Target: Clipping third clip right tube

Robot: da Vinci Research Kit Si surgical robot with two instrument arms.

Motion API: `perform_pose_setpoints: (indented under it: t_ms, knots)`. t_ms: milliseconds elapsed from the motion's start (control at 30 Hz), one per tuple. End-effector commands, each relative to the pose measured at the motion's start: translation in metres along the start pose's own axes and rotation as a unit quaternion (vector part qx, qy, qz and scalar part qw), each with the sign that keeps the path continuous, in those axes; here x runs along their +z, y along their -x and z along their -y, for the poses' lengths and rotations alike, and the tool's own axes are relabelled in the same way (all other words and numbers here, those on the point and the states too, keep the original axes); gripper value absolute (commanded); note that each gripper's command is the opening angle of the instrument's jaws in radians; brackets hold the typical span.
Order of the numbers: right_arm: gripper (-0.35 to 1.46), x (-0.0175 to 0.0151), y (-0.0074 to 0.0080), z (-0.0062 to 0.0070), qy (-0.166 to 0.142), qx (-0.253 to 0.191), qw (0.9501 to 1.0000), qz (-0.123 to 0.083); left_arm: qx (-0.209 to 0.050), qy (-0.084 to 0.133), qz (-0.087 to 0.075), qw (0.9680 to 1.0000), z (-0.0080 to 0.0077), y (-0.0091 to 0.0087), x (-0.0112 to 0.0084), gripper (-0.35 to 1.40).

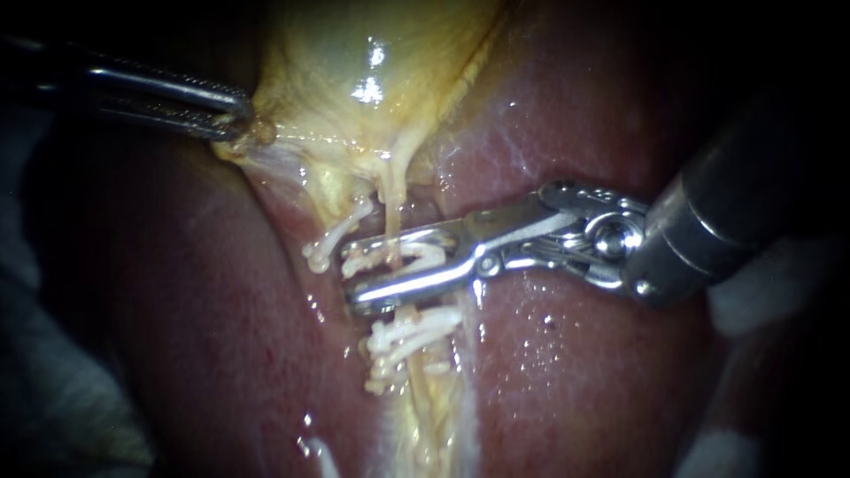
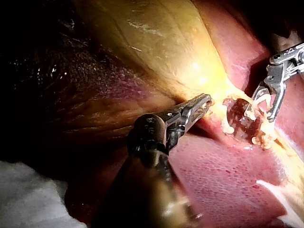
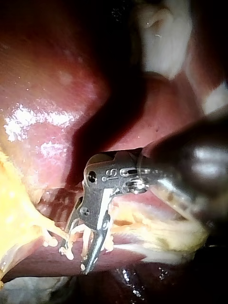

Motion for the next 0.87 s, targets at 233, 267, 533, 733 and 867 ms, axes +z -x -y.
perform_pose_setpoints:
  t_ms: [233, 267, 533, 733, 867]
  knots:
    - [-0.35, -0.0003, -0.0003, 0.0001, 0.002, 0.019, 0.9998, -0.002, 0.000, 0.000, 0.000, 1.0000, 0.0000, 0.0000, 0.0000, -0.35]
    - [-0.35, -0.0004, -0.0003, 0.0001, 0.002, 0.022, 0.9998, -0.002, 0.000, 0.000, 0.000, 1.0000, 0.0000, 0.0000, 0.0000, -0.35]
    - [-0.35, -0.0008, 0.0001, 0.0001, 0.008, 0.053, 0.9985, -0.008, 0.000, 0.000, 0.000, 1.0000, 0.0000, 0.0000, 0.0000, -0.35]
    - [-0.35, -0.0008, 0.0005, -0.0001, 0.008, 0.052, 0.9986, -0.007, 0.000, 0.000, 0.000, 1.0000, 0.0001, 0.0000, 0.0001, -0.35]
    - [-0.14, -0.0006, 0.0011, -0.0003, 0.014, 0.050, 0.9986, -0.008, 0.000, 0.000, 0.000, 1.0000, 0.0001, -0.0001, 0.0002, -0.35]
